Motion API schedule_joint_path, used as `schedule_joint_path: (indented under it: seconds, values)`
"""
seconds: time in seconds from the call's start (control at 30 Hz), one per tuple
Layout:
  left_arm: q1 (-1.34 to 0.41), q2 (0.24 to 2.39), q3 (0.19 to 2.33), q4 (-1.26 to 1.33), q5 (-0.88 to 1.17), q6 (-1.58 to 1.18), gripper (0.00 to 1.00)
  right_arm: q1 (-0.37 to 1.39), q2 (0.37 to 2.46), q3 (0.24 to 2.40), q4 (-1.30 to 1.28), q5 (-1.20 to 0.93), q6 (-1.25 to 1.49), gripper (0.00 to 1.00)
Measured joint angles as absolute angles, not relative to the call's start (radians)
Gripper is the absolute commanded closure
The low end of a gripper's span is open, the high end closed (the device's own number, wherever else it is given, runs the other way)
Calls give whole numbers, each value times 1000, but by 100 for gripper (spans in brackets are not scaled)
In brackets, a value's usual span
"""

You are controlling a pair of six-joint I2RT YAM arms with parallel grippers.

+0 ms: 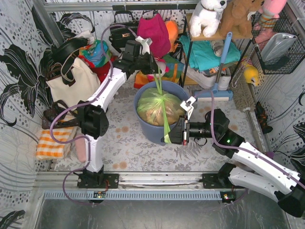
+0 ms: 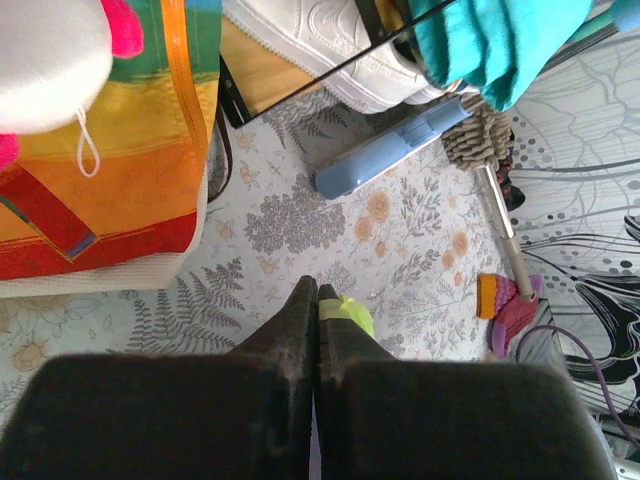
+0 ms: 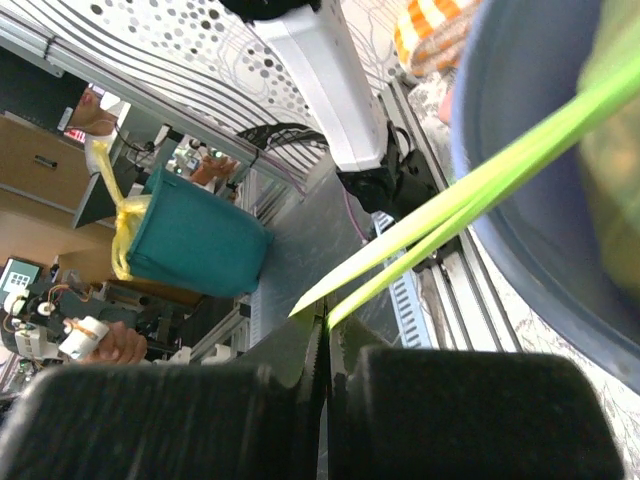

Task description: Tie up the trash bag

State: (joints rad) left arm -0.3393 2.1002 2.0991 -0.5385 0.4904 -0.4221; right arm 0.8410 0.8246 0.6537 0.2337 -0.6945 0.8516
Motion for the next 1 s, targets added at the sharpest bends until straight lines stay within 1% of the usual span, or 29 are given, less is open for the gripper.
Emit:
schedule_joint_path:
  seconds: [0.1, 0.23, 0.37, 0.53, 0.8, 1.0]
  values:
    - [-327, 2056, 2063, -500, 491, -421, 95, 841, 846, 736, 185, -695, 841, 97]
    - [-296, 1982, 2030, -429, 502, -426, 95, 846, 913, 891, 62, -687, 792, 97]
    - [-264, 1897, 1982, -292, 532, -458, 95, 869, 985, 1048, -35, -664, 741, 95]
    - [-258, 1787, 1893, -121, 558, -506, 95, 896, 1050, 1183, -88, -625, 678, 98]
    - [-335, 1753, 1887, -83, 560, -503, 95, 900, 1098, 1190, -109, -583, 635, 97]
    - [-342, 1753, 1884, -84, 566, -509, 94, 905, 1097, 1191, -110, -506, 611, 94]
